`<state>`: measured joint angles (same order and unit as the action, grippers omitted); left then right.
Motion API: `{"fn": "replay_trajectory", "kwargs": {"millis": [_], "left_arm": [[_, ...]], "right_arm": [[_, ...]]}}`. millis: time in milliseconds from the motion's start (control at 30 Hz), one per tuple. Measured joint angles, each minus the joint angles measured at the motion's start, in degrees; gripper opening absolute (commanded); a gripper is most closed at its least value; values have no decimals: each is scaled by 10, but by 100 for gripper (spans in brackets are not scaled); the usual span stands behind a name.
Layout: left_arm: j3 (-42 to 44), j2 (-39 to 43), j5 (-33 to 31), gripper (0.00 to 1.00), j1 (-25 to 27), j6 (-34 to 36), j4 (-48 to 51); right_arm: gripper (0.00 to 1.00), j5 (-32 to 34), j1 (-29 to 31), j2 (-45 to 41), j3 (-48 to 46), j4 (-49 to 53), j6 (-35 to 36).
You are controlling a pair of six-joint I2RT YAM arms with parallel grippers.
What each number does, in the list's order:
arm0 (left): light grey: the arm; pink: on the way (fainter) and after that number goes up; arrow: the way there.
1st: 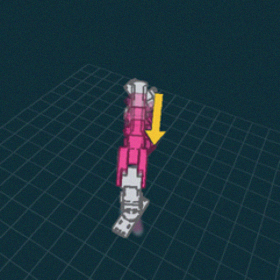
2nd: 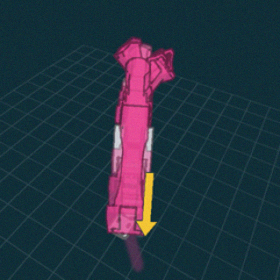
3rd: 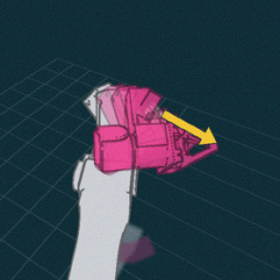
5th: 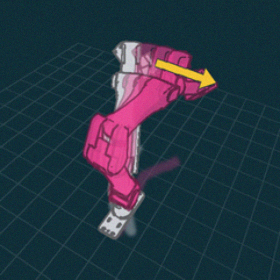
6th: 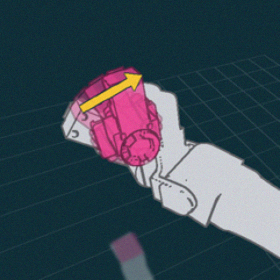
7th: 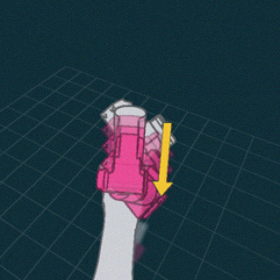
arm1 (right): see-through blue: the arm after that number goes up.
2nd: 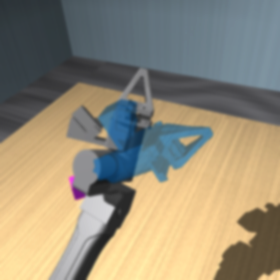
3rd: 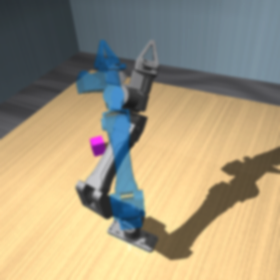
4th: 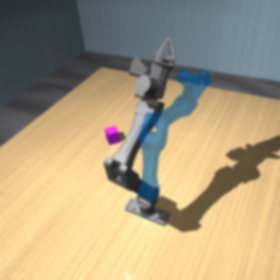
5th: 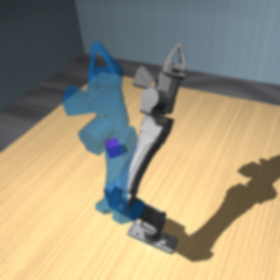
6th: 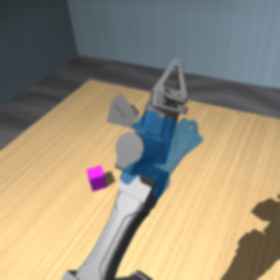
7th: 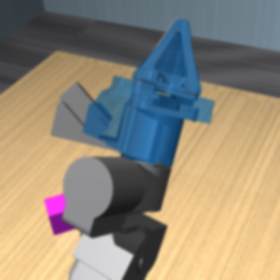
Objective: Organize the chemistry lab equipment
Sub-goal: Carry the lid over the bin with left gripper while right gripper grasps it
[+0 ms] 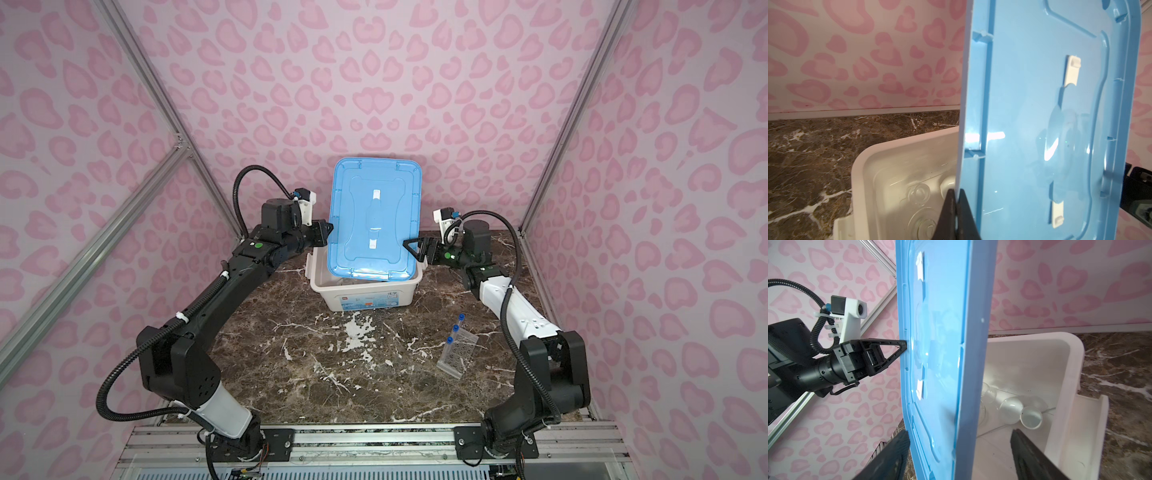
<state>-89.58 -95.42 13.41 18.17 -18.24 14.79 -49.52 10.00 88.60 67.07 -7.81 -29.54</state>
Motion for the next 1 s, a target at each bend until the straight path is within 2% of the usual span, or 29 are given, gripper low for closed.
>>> {"fn": "replay_trajectory", "kwargs": {"millis": [433,633,800,900,1000], "left_arm": [[-10,-40,19,4,9,-23,-37],[-27,-62,38,4,10,-35,-55],[-28,-72,48,4,13,-45,-59],[-28,-77,51,3,14,-50,-61],[-28,-81,57,5,14,-57,-67]], "right_arm": [[46,-30,0,-9,-12,-45,-43],[42,-34,0,-14,-16,-52,-54],[35,-34,2,-15,-16,-51,-59],[27,-34,3,-15,-16,-51,-59],[26,-31,3,-17,-13,-44,-58]]}}
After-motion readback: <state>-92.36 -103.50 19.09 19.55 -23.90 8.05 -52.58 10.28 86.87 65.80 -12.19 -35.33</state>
